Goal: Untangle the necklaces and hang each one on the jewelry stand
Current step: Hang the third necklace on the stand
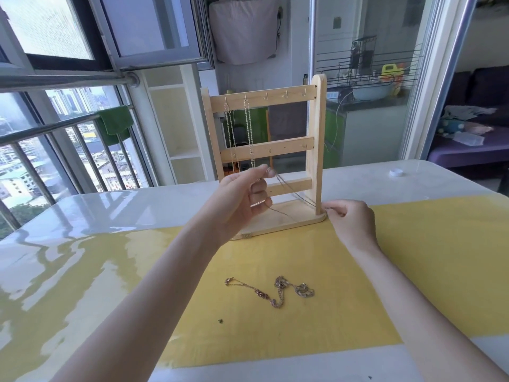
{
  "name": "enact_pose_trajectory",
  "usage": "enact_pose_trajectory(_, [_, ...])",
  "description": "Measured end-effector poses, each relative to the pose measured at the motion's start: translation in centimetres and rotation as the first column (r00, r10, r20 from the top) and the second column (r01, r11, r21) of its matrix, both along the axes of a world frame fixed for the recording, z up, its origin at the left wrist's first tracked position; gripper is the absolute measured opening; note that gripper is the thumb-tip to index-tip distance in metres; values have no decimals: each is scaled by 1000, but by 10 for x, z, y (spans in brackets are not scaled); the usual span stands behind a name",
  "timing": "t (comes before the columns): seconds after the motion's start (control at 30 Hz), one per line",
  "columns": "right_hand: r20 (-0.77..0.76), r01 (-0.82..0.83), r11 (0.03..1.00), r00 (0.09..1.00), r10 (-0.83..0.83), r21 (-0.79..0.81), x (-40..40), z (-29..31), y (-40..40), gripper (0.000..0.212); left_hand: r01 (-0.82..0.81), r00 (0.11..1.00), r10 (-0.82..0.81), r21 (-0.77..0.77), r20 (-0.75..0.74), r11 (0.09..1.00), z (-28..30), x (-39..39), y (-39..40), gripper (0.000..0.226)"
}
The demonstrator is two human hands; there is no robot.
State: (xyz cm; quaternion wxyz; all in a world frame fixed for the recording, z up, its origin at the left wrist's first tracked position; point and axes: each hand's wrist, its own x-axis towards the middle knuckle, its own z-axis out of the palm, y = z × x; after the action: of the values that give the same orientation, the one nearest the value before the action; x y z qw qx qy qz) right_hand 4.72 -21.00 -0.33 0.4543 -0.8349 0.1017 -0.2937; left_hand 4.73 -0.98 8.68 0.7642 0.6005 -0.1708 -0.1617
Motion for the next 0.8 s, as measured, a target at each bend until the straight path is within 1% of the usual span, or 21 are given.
enact_pose_trajectory(0.07, [-55, -23, 999, 998, 20, -41, 1, -6, 1, 27, -9, 1000, 8, -22, -9, 1000, 3, 0, -2, 28])
enact_pose_trajectory(0.17, [-106, -36, 991, 994, 23, -126, 2, -12, 4, 29, -53, 998, 51, 48, 43, 997, 3, -2, -5, 23])
enact_pose_trajectory(0.23, [-118, -25, 987, 993, 6, -158, 3, -15, 3, 30, -173, 977, 150, 155, 150, 973, 4, 0, -5, 23])
enact_pose_trajectory(0.3, [-137, -17, 987, 991, -5, -162, 3, -17, 2, 31, -349, 907, 254, 262, 336, 900, 5, 4, -5, 25])
enact_pose_trajectory(0.33, [-147, -19, 986, 989, -5, -164, 3, -17, 2, 31, -413, 869, 286, 274, 404, 868, 5, 6, -4, 26])
enact_pose_trajectory(0.4, [-157, -42, 985, 988, 16, -166, 3, -17, 5, 30, -475, 826, 327, 254, 460, 843, 5, 9, -5, 26])
enact_pose_trajectory(0.5, [-187, -106, 979, 980, 72, -177, 1, -16, 13, 24, -474, 824, 340, 223, 454, 851, 8, 11, -10, 26])
enact_pose_trajectory(0.6, [-270, -172, 967, 956, 116, -190, 0, -16, 16, 21, -412, 869, 319, 197, 379, 890, 15, 11, -16, 22])
enact_pose_trajectory(0.67, [-327, -210, 962, 934, 145, -173, -2, -12, 17, 18, -389, 883, 311, 178, 352, 904, 21, 12, -18, 19])
enact_pose_trajectory(0.73, [-313, -250, 962, 927, 206, -106, -3, -1, 20, 13, -377, 889, 296, 192, 350, 906, 27, 15, -19, 20])
enact_pose_trajectory(0.77, [-269, -271, 962, 930, 252, -34, -4, 7, 22, 12, -366, 895, 280, 211, 348, 906, 30, 16, -19, 19])
enact_pose_trajectory(0.8, [-204, -305, 949, 927, 315, 81, -5, 18, 25, 12, -357, 899, 262, 238, 351, 903, 32, 17, -20, 20])
